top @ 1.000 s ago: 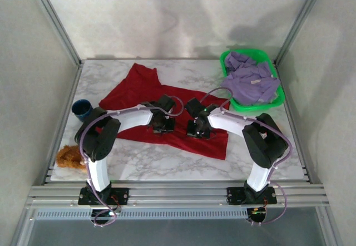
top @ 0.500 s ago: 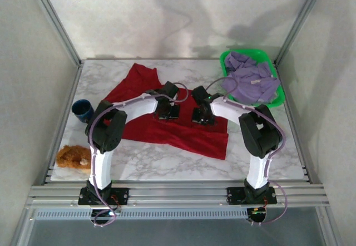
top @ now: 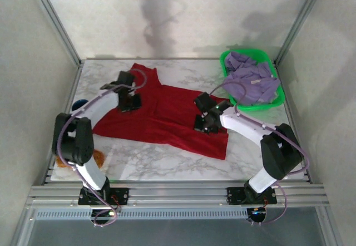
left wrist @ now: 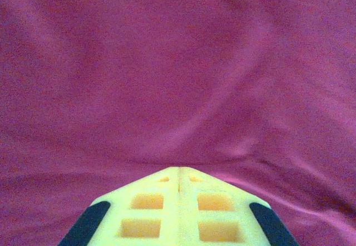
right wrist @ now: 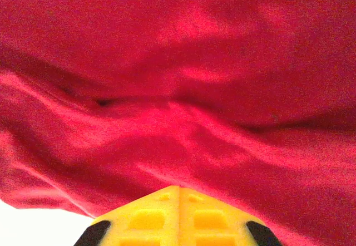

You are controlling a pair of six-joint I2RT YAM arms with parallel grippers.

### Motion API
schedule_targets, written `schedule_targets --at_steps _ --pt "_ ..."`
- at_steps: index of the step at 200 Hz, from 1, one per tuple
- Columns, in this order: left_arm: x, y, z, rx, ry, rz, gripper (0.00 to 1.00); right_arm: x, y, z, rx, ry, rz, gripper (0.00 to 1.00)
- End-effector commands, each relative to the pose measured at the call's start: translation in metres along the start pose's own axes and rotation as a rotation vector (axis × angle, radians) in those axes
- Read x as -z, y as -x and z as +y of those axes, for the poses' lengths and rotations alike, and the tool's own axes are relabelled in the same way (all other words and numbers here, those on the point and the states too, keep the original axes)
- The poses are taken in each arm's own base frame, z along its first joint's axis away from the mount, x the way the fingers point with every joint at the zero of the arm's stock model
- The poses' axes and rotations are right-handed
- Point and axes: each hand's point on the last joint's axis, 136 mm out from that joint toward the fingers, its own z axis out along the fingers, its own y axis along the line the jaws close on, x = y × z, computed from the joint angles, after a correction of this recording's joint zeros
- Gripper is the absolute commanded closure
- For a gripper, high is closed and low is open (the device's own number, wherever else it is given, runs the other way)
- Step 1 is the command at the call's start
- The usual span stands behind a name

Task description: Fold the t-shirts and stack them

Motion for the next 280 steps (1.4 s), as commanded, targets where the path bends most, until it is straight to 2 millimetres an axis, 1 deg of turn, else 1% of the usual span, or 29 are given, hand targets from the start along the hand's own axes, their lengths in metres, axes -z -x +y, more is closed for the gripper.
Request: schedule_targets --at_steps 1,10,27,60,87,114,126,146,157,171,185,200,215,240,253,263,273,280 --pt "-0.008 -0.034 0.055 0.005 0.127 0.096 1.0 -0.017 -0.031 -0.014 -0.072 -0.023 0.085 1.0" --pt "-0.012 -0.039 0.07 0.028 0.152 0.098 1.0 -0.022 -0.037 -0.019 -0.079 -0.03 0.097 1.0" --pt "-0.02 -0.048 0.087 0.053 0.167 0.109 1.0 -0.03 -0.042 -0.026 -0.082 -0.046 0.102 1.0" --pt "-0.037 -0.059 0.1 0.067 0.204 0.122 1.0 -0.044 -0.049 -0.032 -0.07 -0.068 0.135 1.0" --pt "-0.048 -0.071 0.109 0.07 0.237 0.152 1.0 -0.051 -0.06 -0.047 -0.061 -0.126 0.166 1.0" --pt "-0.054 -0.091 0.114 0.112 0.222 0.217 1.0 -0.045 -0.075 -0.079 -0.087 -0.263 0.184 1.0" --pt "-0.053 -0.098 0.116 0.151 0.22 0.229 1.0 -0.043 -0.084 -0.088 -0.117 -0.28 0.196 1.0" --pt "-0.051 -0.104 0.118 0.194 0.227 0.241 1.0 -0.042 -0.1 -0.093 -0.169 -0.265 0.232 1.0" --pt "-0.054 -0.112 0.122 0.221 0.237 0.264 1.0 -0.04 -0.105 -0.093 -0.177 -0.257 0.247 1.0" --pt "-0.059 -0.124 0.12 0.237 0.227 0.326 1.0 -0.035 -0.106 -0.093 -0.164 -0.263 0.265 1.0" --pt "-0.057 -0.132 0.118 0.258 0.231 0.343 1.0 -0.032 -0.108 -0.096 -0.146 -0.288 0.286 1.0" --pt "-0.052 -0.138 0.119 0.287 0.243 0.325 1.0 -0.035 -0.111 -0.098 -0.15 -0.285 0.304 1.0" --pt "-0.044 -0.146 0.124 0.312 0.269 0.314 1.0 -0.037 -0.116 -0.097 -0.165 -0.258 0.318 1.0" --pt "-0.028 -0.162 0.136 0.354 0.329 0.278 1.0 -0.034 -0.123 -0.097 -0.162 -0.23 0.341 1.0" --pt "-0.021 -0.155 0.129 0.364 0.324 0.245 1.0 -0.033 -0.128 -0.096 -0.158 -0.211 0.361 1.0" --pt "-0.019 -0.154 0.127 0.375 0.326 0.233 1.0 -0.032 -0.131 -0.095 -0.151 -0.201 0.372 1.0" --pt "-0.019 -0.162 0.128 0.373 0.346 0.251 1.0 -0.031 -0.132 -0.094 -0.144 -0.19 0.378 1.0" --pt "-0.019 -0.171 0.129 0.374 0.352 0.275 1.0 -0.03 -0.132 -0.093 -0.136 -0.184 0.382 1.0"
